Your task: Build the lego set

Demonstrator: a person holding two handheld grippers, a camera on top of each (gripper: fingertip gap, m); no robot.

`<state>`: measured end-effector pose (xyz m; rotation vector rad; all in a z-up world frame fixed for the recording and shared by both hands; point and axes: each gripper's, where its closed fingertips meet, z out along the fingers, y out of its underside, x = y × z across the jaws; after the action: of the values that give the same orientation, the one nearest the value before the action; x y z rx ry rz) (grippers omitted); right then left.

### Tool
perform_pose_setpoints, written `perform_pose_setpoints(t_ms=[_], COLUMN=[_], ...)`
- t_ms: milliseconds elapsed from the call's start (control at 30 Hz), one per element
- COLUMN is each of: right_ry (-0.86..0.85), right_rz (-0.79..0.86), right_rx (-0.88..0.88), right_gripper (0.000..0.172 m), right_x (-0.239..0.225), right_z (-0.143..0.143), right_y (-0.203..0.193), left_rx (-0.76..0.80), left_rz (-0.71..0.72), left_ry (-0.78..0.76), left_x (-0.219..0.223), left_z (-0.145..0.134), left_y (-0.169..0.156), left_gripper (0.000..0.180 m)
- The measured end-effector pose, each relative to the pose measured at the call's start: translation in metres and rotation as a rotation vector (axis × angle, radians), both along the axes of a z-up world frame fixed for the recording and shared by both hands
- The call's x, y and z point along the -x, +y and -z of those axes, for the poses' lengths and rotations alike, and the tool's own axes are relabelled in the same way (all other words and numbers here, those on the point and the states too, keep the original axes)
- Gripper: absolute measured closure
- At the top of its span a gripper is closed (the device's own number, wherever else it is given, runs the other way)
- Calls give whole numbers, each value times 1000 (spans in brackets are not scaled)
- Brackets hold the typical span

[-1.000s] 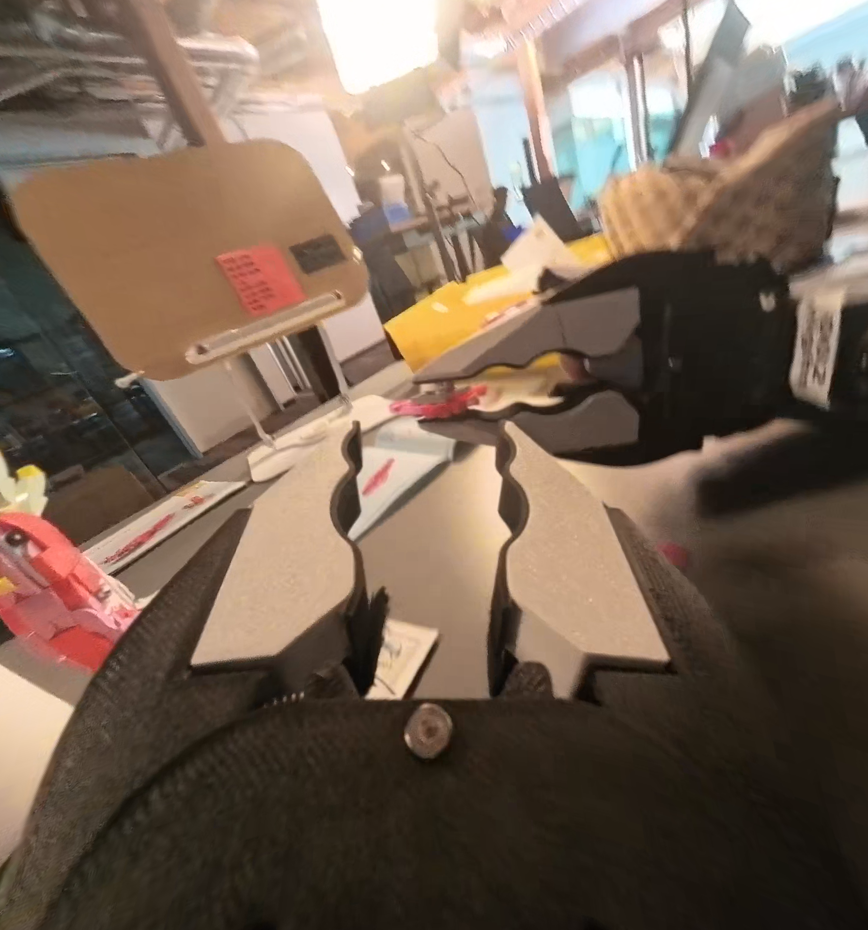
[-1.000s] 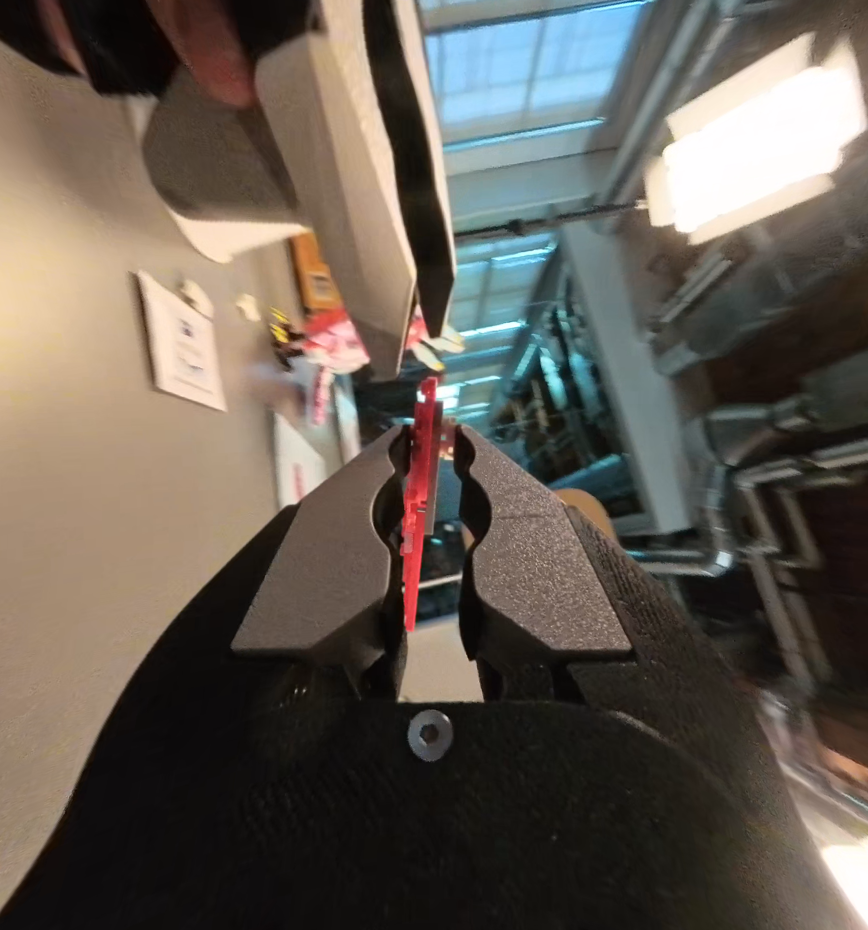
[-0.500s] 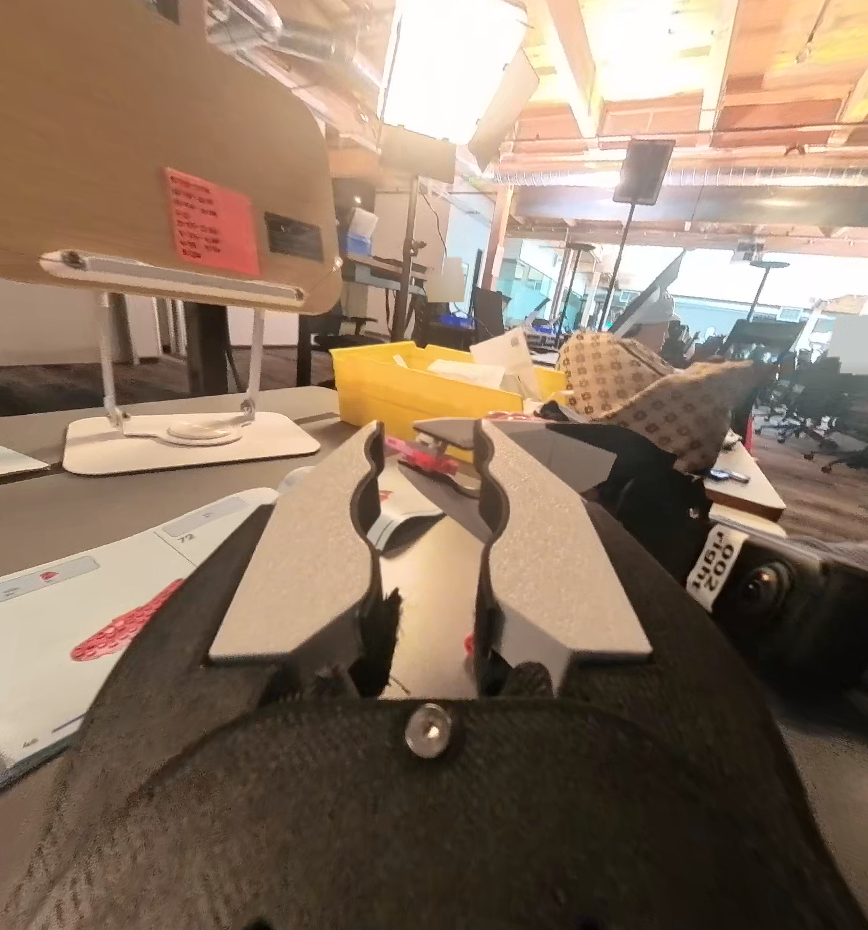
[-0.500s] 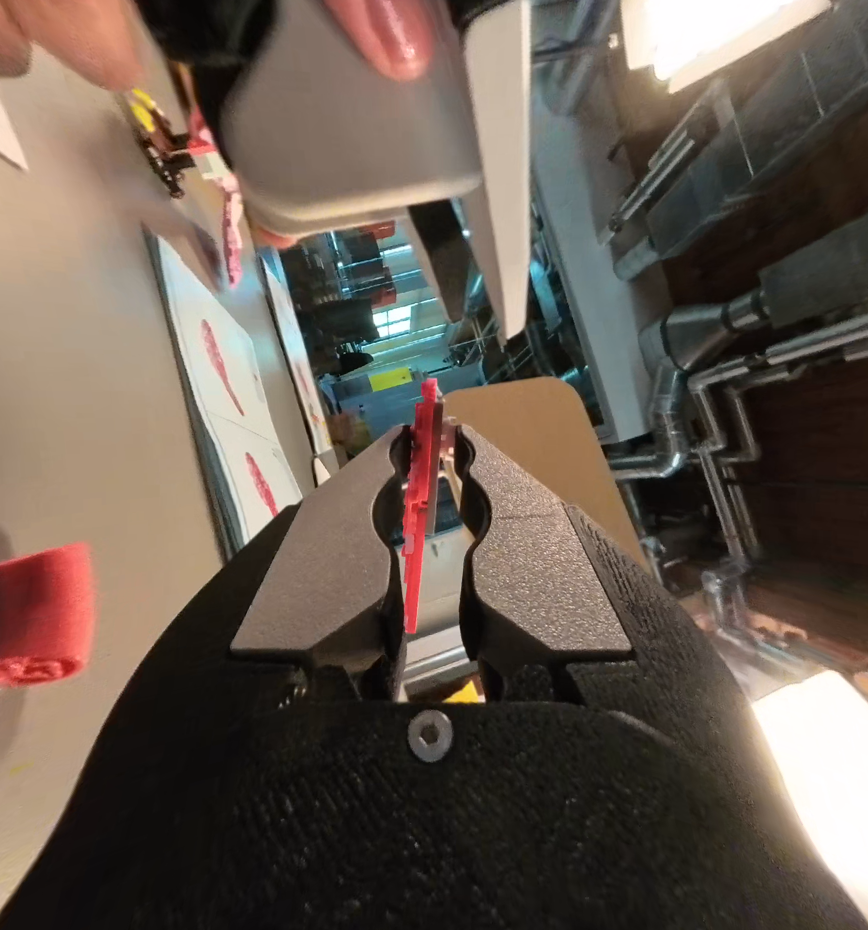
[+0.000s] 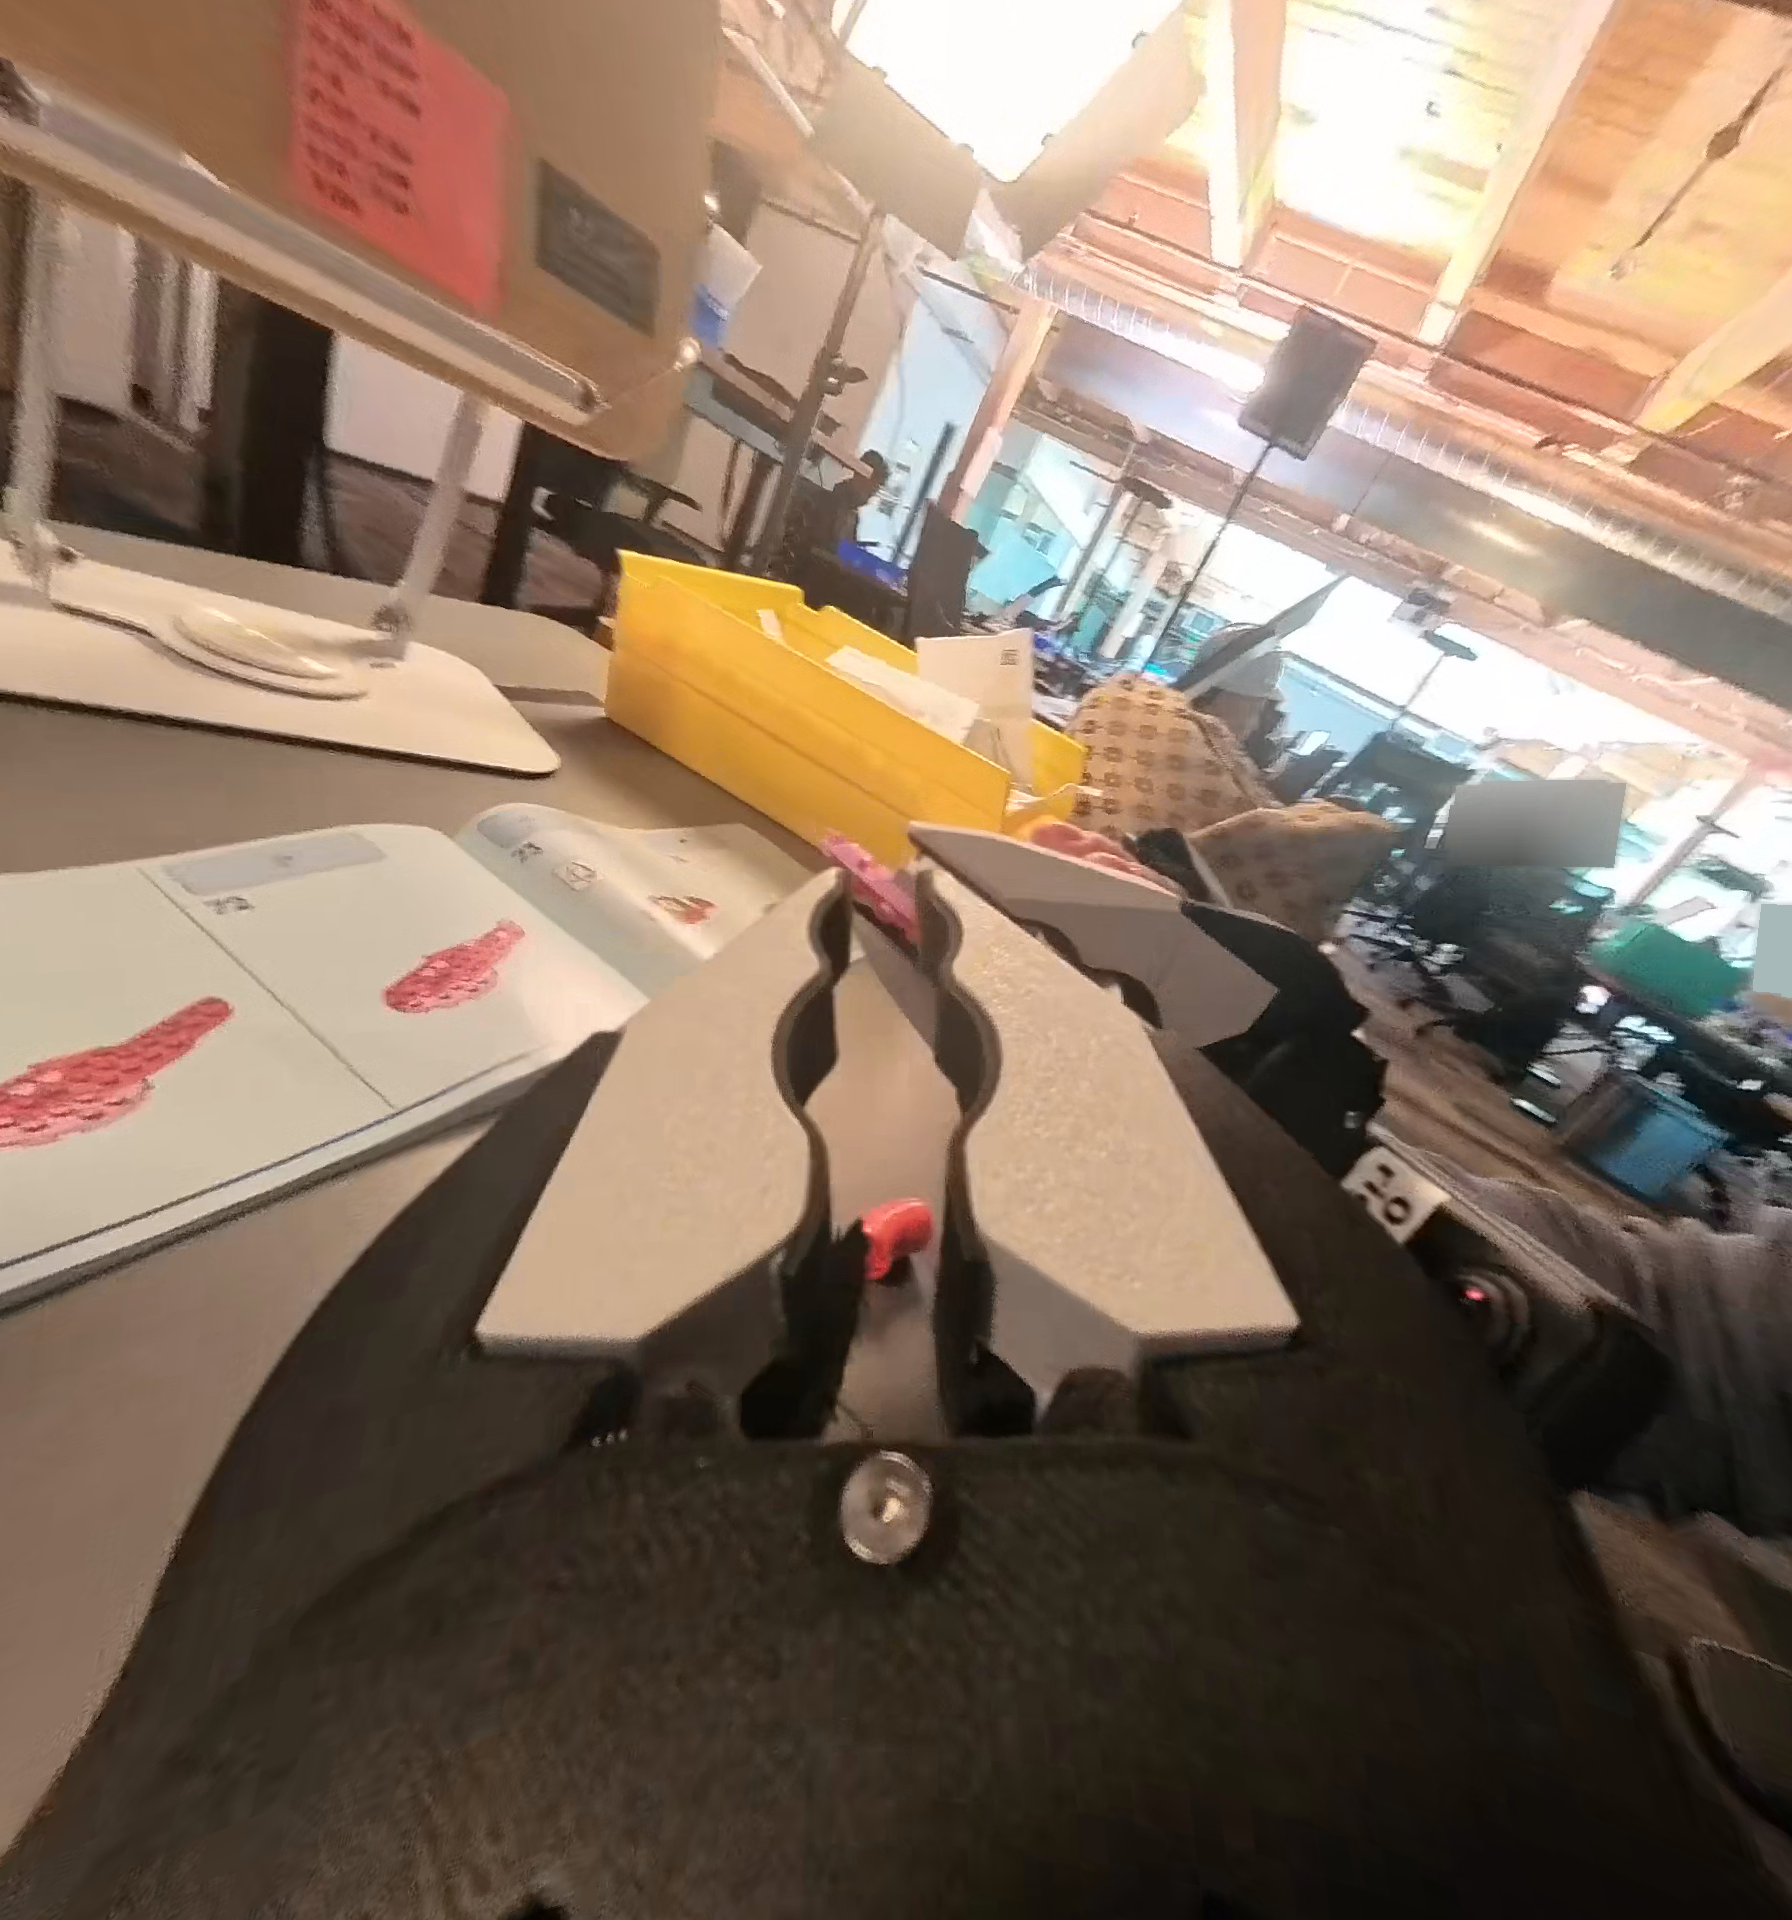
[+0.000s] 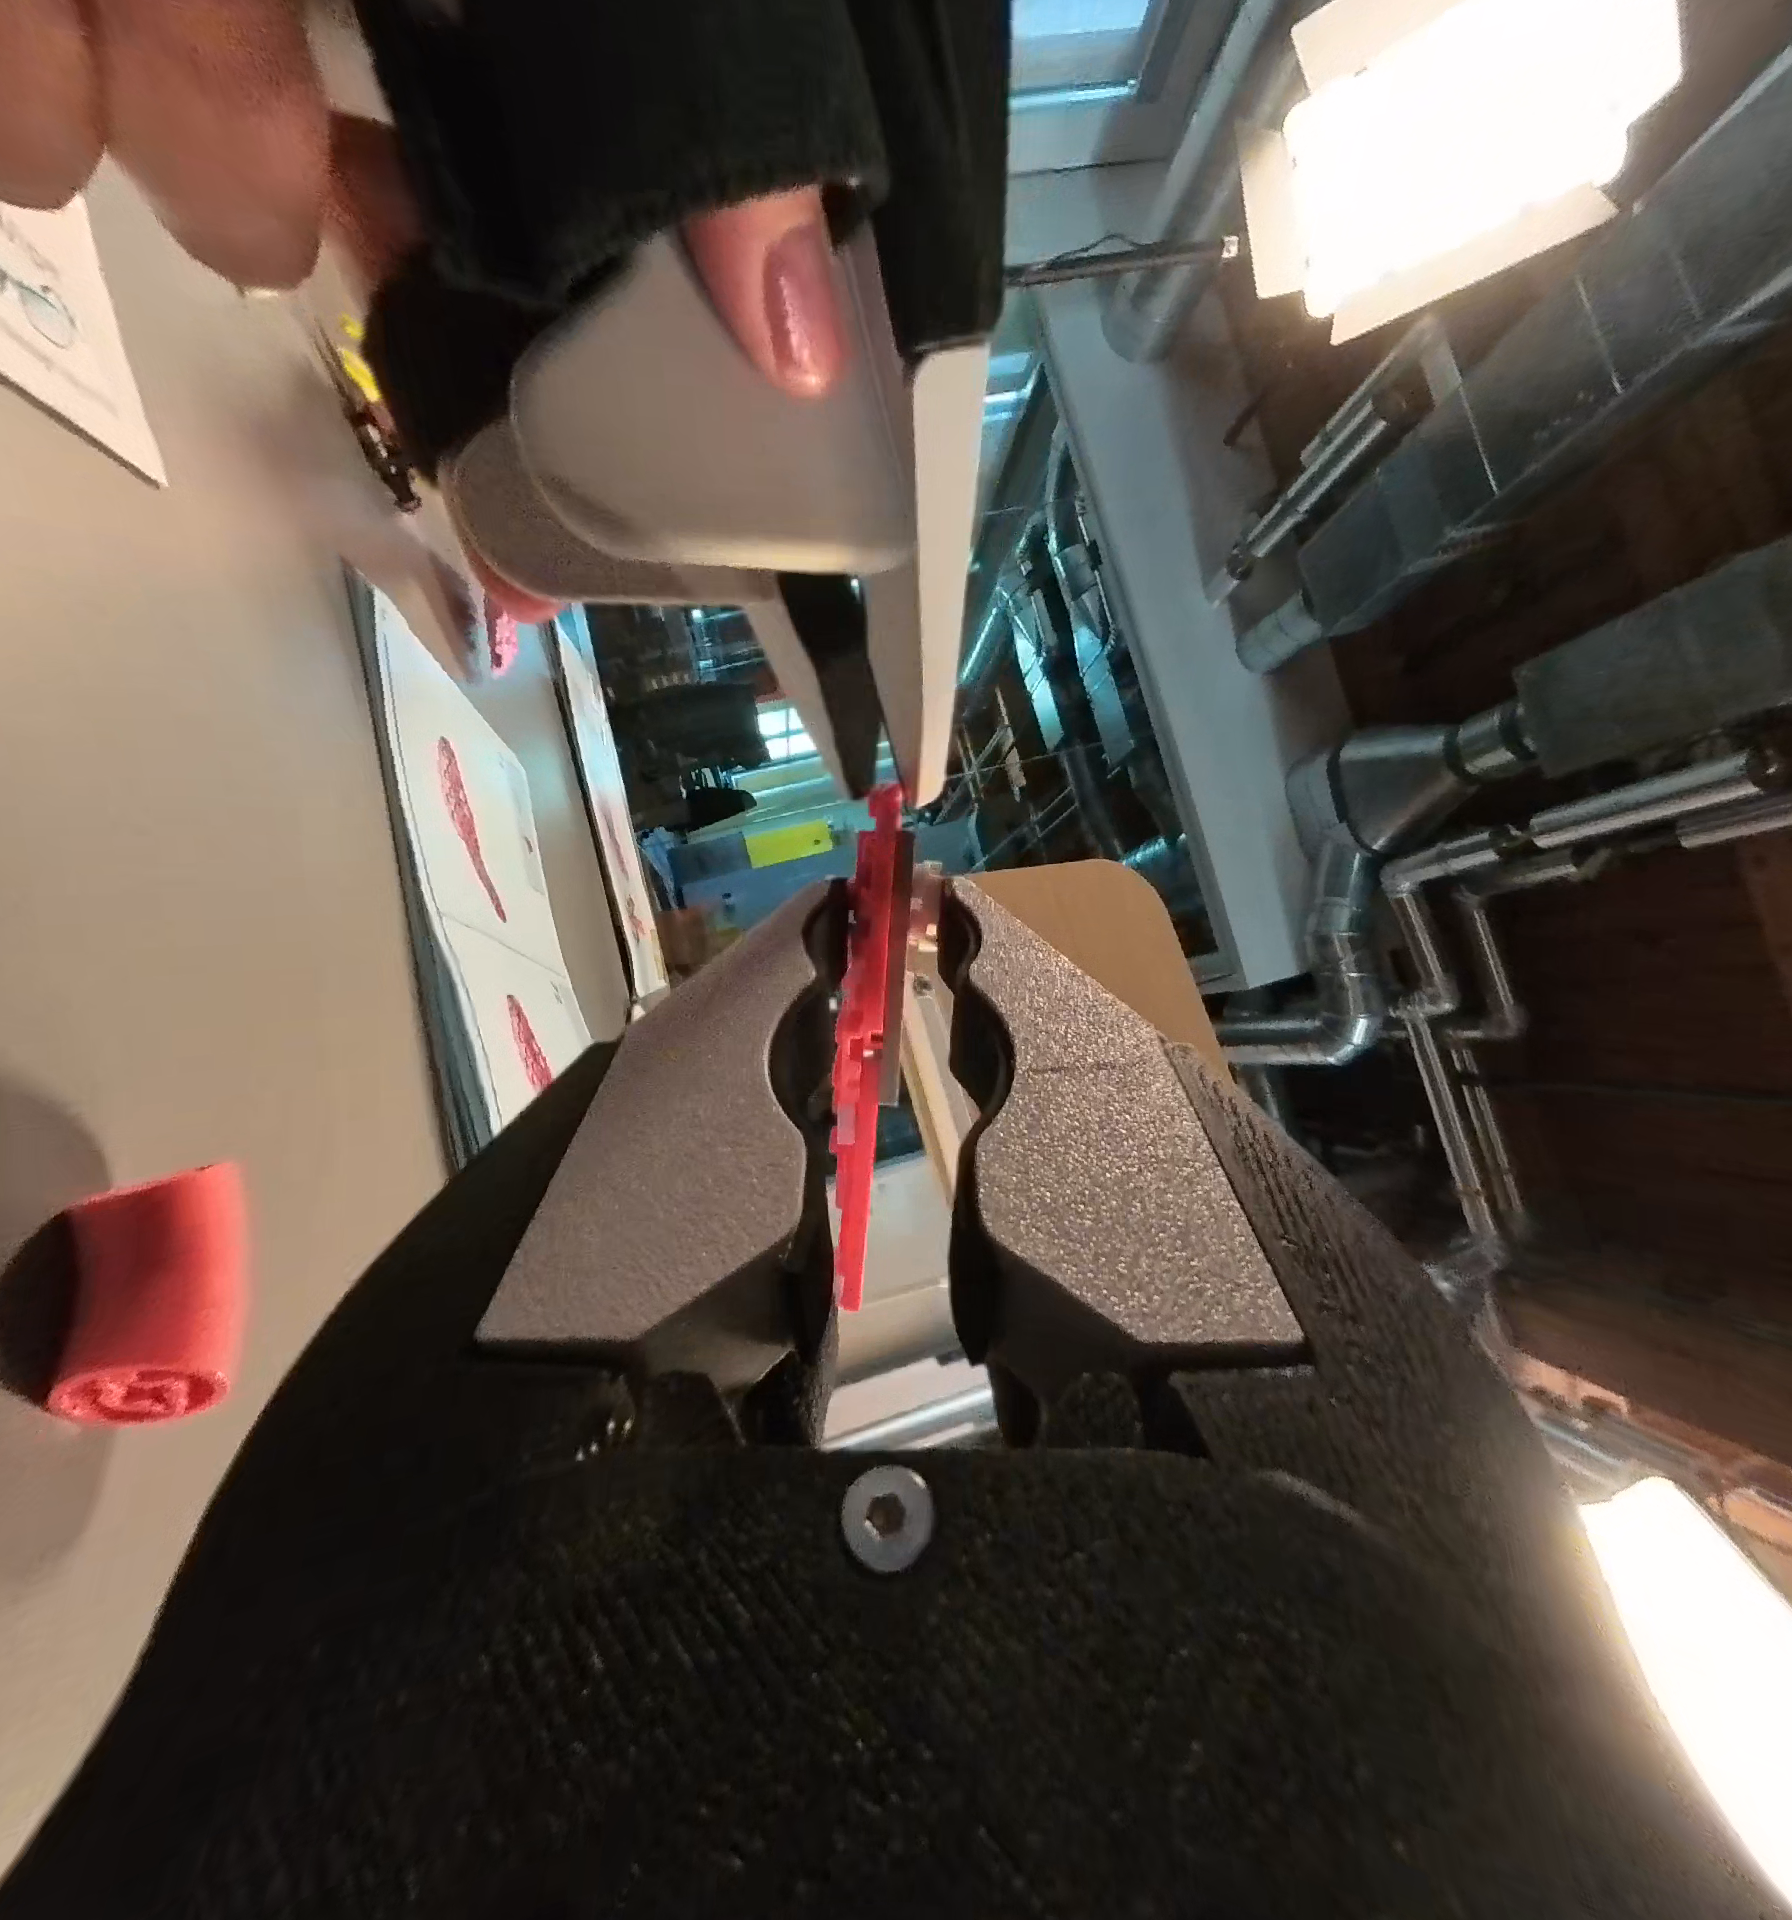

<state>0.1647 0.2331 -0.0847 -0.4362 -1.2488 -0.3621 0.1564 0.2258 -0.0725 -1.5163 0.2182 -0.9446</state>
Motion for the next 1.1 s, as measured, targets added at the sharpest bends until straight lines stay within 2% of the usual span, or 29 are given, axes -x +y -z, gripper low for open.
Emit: perform_pose_setpoints(t_ms=[267,533,667,733,767,967,1100], right_ry=[-22,-49,-67,-76,-79,-117,-158], right_rz=[-1,1,-1,-5,-7,1,19], right_rx=[-10,-4,-4,-3,-1,39,32], right_gripper=[158,157,158,158,158,158,158], right_x=[-1,1,2,3,4,7,11], right_z=[3,9,12,13,14,18,21], right_y=[-1,1,0,-1,-1,-1,-3], left_rx=[140,231,284,320,334,346,395], left_rz=[145,144,245,298,290,273,291], left_ry=[-201,-217,-279,-309,-312,-213,-217], left_x=[-1,6,-1,-7,-6,-3,1], left_z=[4,13,12,14,16,21,25], left_y=[0,6,0,-2,-1,-1,-2], left_gripper=[169,163,157,161,168,170,172])
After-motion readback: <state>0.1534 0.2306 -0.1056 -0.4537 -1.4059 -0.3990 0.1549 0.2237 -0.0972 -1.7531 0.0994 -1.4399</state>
